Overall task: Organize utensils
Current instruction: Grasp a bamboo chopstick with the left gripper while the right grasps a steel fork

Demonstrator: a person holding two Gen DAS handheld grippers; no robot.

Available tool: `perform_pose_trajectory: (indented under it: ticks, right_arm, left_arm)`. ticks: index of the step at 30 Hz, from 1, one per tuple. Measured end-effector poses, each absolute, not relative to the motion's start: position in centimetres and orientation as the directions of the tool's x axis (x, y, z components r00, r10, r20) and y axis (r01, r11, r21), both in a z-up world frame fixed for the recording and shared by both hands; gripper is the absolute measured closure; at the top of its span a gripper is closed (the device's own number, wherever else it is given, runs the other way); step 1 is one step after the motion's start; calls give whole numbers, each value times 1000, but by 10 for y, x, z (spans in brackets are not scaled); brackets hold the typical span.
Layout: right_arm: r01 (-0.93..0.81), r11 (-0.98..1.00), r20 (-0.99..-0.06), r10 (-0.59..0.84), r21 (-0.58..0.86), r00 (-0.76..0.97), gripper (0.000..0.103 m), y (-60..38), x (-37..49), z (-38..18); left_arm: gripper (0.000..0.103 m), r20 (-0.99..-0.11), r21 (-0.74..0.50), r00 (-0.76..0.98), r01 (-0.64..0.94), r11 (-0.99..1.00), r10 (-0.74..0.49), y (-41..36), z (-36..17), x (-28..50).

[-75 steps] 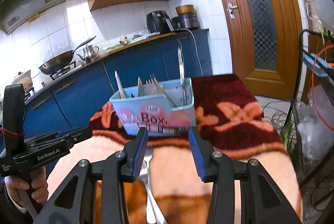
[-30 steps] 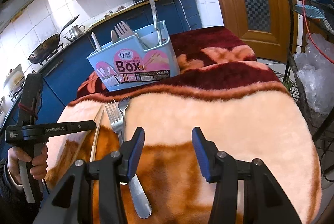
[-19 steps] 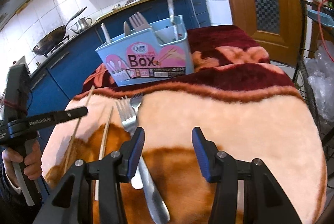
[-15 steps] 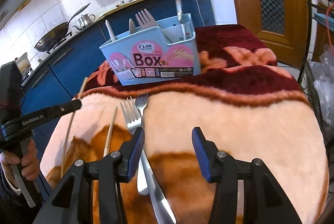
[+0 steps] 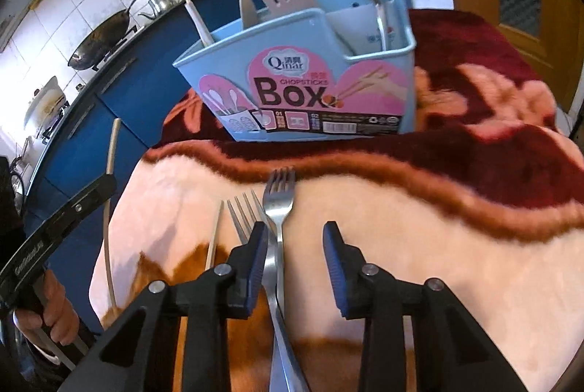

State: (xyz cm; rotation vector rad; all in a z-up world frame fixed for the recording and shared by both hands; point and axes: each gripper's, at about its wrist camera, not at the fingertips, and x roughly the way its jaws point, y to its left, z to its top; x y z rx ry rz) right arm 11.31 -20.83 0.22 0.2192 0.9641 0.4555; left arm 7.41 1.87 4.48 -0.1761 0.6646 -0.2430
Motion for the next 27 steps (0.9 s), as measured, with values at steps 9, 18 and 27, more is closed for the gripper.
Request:
perform_pose_trajectory:
  ticks: [9, 18, 27]
  right_arm:
    - [-283, 862, -761, 505, 420, 408, 71, -196, 140, -4]
    - [-273, 824, -751, 566, 497, 341, 86, -188, 162, -10]
    - [-299, 771, -655, 636, 562, 408, 97, -199, 143, 0]
  left_arm:
    - [99, -573, -257, 763, 179, 950, -299, 22, 44, 75]
    - [99, -559, -275, 768, 183, 944, -312, 25, 45, 77]
    - [99, -530, -282, 784, 198, 939, -325, 25, 52, 73]
